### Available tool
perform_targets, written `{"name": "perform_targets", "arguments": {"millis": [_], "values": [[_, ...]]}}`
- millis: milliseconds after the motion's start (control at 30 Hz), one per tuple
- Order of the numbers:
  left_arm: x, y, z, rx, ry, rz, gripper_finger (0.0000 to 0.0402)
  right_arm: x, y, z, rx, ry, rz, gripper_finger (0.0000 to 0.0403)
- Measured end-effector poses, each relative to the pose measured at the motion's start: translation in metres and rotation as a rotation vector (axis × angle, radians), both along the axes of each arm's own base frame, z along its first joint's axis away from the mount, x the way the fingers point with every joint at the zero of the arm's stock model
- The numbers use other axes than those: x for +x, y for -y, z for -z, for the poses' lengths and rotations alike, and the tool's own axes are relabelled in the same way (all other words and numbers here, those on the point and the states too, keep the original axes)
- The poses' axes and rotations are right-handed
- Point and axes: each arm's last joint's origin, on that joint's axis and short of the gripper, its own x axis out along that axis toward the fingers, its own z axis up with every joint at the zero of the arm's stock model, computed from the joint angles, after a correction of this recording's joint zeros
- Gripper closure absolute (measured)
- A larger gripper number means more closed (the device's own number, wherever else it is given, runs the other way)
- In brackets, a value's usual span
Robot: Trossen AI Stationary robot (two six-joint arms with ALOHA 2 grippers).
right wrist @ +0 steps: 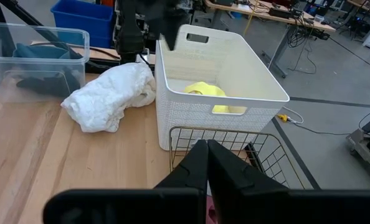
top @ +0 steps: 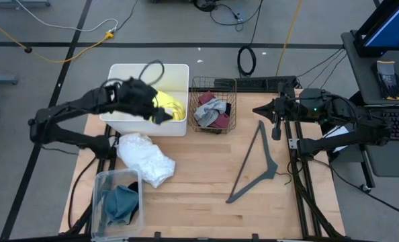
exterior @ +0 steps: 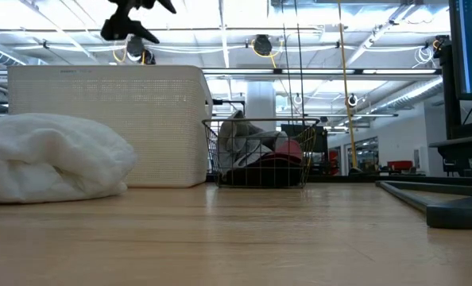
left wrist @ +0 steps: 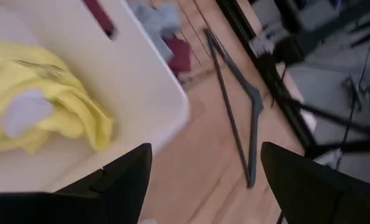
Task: Pick & Place Cloths
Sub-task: Put the white dress into the white bin
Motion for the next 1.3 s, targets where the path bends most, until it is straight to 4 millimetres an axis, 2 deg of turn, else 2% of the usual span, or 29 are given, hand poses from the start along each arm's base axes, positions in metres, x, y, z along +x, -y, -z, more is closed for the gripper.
{"name": "perform_targets", "arguments": {"millis": [367, 500, 633, 767, 900, 1067, 1300], "values": [[0.022, 0.066, 0.01, 0.264, -0.09, 0.201, 0.0096, 0.0, 0.0, 0.0, -0.001, 0.0, 0.0, 0.0402], [0.031, 0.081, 0.019, 0.216, -0.127, 0.197, 0.0096, 0.0, 0.0, 0.0, 0.0, 0.0, 0.0, 0.0402], [0.041, 0.094, 0.035, 0.09, -0.208, 0.2, 0.0096, 0.0, 0.0, 0.0, 0.0, 0.0, 0.0, 0.0402], [0.045, 0.105, 0.056, -0.047, -0.388, 0.207, 0.0096, 0.0, 0.0, 0.0, 0.0, 0.0, 0.0, 0.0401], [0.043, 0.111, 0.077, -0.06, -0.596, 0.205, 0.0096, 0.0, 0.0, 0.0, -0.001, 0.0, 0.0, 0.0402], [0.046, 0.113, 0.091, 0.026, -0.721, 0.295, 0.0096, 0.0, 0.0, 0.0, -0.008, 0.0, -0.003, 0.0402], [0.048, 0.115, 0.094, 0.275, -0.748, 0.581, 0.0096, 0.0, 0.0, -0.001, -0.005, 0.006, -0.002, 0.0401]]}}
